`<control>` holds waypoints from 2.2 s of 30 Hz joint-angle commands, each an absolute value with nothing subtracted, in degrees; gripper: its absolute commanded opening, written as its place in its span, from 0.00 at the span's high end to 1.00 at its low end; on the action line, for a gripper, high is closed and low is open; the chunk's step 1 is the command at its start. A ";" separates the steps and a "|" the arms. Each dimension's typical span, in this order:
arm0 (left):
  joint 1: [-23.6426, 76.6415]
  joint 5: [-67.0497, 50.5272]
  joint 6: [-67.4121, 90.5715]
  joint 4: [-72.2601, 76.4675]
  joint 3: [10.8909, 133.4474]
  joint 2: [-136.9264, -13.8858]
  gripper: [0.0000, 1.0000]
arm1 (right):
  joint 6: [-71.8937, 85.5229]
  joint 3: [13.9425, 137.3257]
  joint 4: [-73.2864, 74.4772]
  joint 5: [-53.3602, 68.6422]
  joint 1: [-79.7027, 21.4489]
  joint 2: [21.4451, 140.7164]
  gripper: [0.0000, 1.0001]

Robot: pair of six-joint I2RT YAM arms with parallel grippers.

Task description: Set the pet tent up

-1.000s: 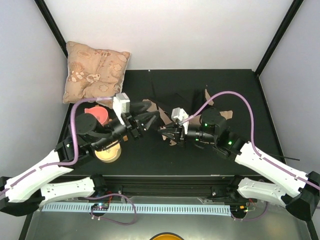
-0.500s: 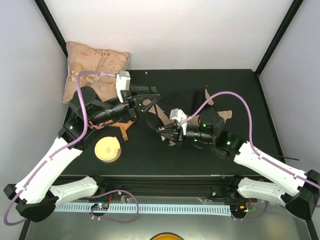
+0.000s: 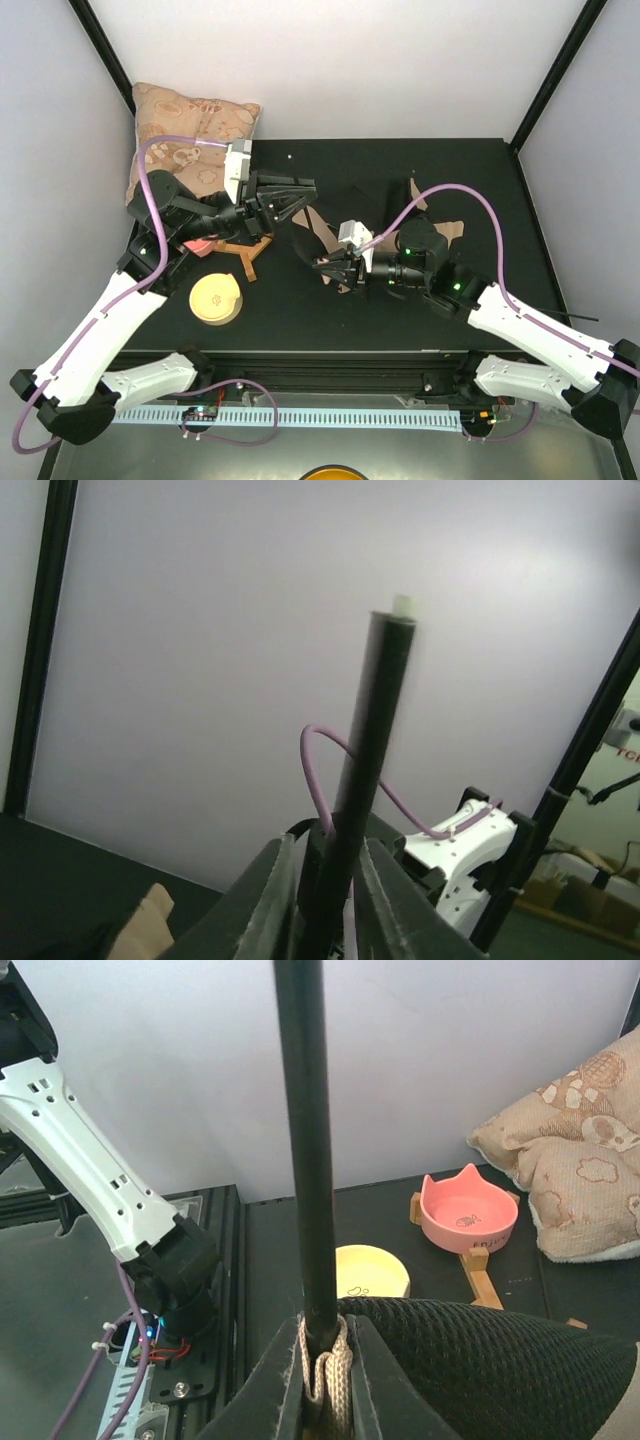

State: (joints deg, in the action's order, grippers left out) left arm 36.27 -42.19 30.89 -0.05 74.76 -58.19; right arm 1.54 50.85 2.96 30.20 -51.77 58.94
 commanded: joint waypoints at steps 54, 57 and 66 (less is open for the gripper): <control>34.50 -54.24 30.63 -7.79 62.06 -53.57 0.98 | 11.36 41.21 32.84 3.05 -31.84 41.60 0.36; 34.52 -54.40 30.69 -7.61 62.01 -53.60 0.98 | 6.15 39.74 28.65 13.28 -31.90 41.52 0.37; 34.54 -54.46 30.97 -7.43 61.79 -53.20 0.98 | 0.09 35.59 9.21 29.73 -35.70 43.77 0.35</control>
